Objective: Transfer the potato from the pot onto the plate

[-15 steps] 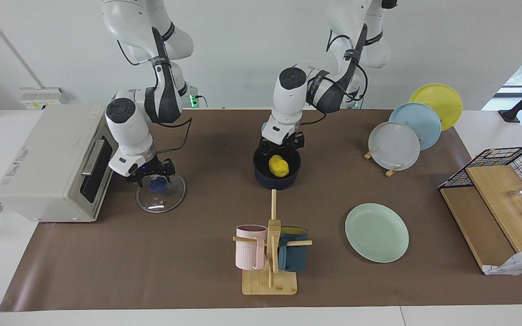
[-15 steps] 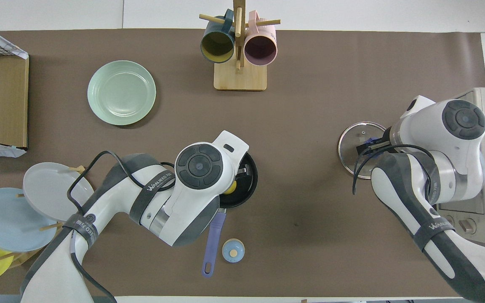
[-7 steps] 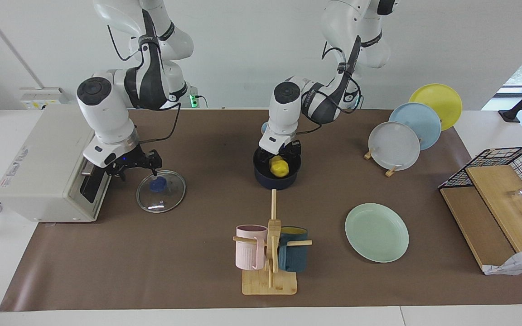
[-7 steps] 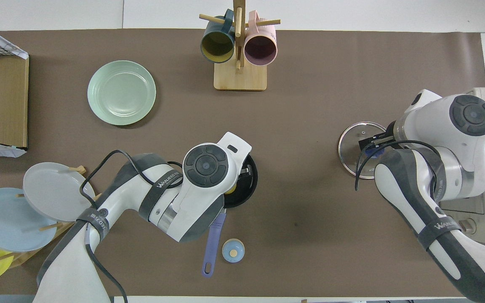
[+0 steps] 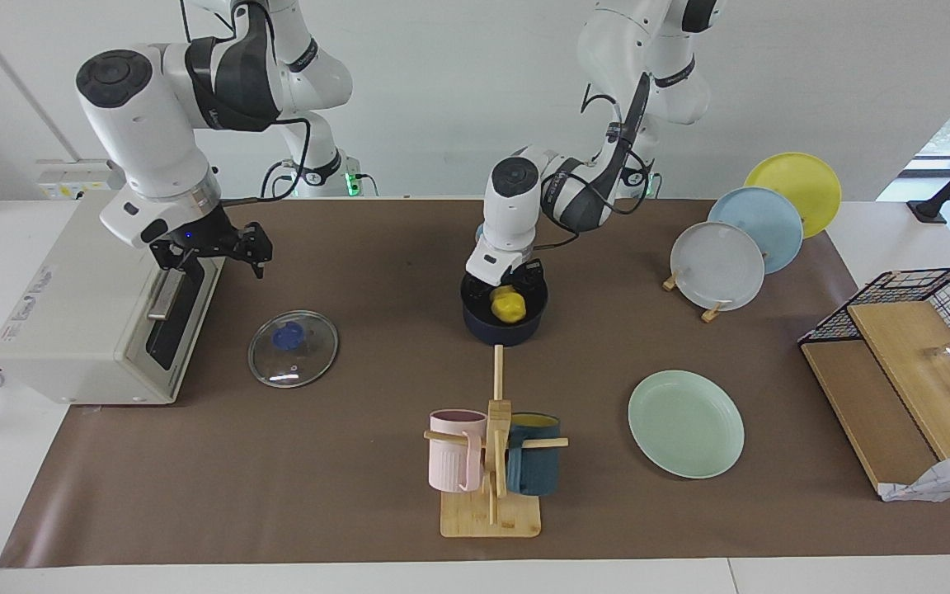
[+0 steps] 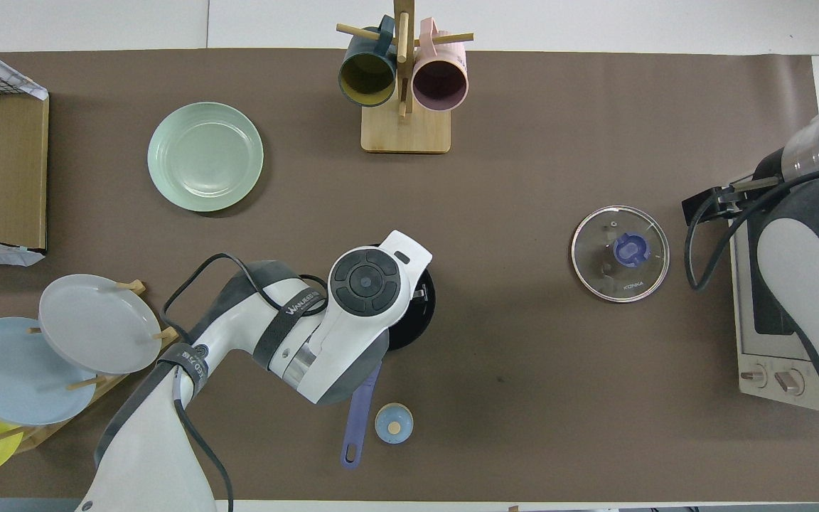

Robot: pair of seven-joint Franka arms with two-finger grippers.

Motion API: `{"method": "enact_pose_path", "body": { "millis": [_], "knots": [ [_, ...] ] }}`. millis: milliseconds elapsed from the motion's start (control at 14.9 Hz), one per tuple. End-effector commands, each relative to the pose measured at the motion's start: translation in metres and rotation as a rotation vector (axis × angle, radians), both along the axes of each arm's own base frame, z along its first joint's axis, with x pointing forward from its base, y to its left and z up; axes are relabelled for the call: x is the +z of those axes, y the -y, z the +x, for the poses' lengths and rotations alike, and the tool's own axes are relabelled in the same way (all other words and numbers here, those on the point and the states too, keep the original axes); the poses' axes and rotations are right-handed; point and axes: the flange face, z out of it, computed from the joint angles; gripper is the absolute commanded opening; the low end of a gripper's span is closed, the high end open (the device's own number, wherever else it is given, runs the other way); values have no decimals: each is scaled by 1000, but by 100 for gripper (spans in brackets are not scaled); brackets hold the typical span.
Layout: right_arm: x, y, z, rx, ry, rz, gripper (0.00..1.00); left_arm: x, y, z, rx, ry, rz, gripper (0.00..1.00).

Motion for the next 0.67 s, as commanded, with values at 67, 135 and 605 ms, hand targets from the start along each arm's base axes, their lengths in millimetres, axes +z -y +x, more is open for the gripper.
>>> {"method": "enact_pose_path", "body": {
  "millis": [67, 135, 605],
  "knots": [
    [15, 5, -17, -41, -24, 3, 100, -2, 6, -7, -15, 22, 6, 72],
    [16, 7, -19, -41, -27, 4, 100, -2, 6, -7, -15, 22, 6, 61],
    [50, 3, -24, -75, -81, -2, 100, 0, 3, -2, -8, 22, 6, 0]
  ]
}}
